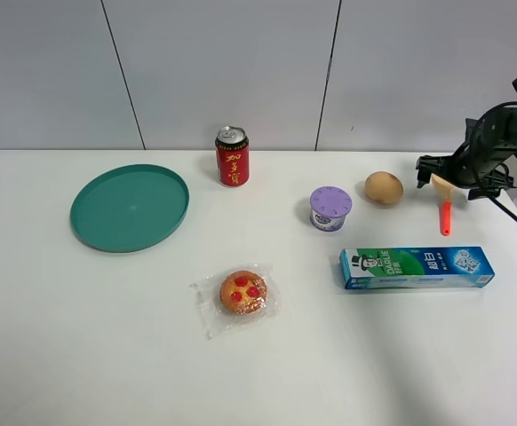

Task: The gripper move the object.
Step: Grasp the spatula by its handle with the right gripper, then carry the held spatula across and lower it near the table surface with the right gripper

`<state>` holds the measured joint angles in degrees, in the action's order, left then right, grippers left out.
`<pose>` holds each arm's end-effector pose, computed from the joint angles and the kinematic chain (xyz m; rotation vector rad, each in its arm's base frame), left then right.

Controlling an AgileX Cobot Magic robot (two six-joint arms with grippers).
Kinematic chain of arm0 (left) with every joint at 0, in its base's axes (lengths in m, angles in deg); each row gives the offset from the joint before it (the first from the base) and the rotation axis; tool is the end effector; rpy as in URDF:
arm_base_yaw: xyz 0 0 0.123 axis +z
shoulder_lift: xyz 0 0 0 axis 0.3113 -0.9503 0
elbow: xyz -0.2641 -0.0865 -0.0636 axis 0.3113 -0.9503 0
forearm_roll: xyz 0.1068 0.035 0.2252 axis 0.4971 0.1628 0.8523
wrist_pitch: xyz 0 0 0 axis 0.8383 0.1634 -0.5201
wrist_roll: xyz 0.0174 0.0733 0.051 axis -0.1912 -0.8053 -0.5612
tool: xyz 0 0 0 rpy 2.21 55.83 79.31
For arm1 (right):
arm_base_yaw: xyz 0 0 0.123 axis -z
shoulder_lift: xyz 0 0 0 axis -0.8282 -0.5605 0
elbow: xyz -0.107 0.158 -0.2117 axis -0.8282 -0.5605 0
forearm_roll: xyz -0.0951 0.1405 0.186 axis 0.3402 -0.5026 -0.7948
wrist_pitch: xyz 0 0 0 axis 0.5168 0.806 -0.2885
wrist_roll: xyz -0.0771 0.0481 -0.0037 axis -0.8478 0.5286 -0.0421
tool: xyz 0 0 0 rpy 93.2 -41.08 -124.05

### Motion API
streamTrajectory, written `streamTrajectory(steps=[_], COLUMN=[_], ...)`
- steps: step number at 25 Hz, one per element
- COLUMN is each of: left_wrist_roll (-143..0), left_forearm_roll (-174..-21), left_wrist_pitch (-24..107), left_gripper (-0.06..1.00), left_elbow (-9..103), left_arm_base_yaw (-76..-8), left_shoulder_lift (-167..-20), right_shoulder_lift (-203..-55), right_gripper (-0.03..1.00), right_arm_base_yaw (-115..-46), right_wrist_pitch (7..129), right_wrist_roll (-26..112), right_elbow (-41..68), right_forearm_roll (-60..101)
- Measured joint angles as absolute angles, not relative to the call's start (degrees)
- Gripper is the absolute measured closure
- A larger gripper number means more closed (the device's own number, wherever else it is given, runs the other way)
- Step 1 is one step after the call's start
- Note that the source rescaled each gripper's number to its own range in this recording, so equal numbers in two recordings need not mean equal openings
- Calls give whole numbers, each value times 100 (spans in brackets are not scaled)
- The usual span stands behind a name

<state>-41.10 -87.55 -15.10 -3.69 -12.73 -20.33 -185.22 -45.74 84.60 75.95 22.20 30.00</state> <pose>-0.0061 -0.0056 0.2802 -0.0276 2.0207 0.0251 0.4614 -0.0840 0.1080 0.4411 2.6093 -0.0240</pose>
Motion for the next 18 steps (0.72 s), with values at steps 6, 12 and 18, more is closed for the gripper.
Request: streamTrajectory(steps=[6,12,18], left_wrist_roll=[-4110,-4110,-4110], left_forearm_roll=[-8755,-8755,-8755], left_wrist_pitch=[-1510,-1510,-1510], left_gripper=[-6,-6,-6], left_elbow=[-369,-369,-369], left_arm_base_yaw=[-1273,-1273,-1273], left_shoulder_lift=[-2033,-2033,-2033], right_shoulder_lift=[-18540,-18540,-18540], right_gripper=[25,64,93], right_arm_base_yaw=[-4574,-4574,-4574], right_wrist_pitch=[8346,8409,8538], right_wrist_roll=[7583,7583,7583], right_elbow=[2220,2220,2220], right_forearm_roll=[2969,2953,2947])
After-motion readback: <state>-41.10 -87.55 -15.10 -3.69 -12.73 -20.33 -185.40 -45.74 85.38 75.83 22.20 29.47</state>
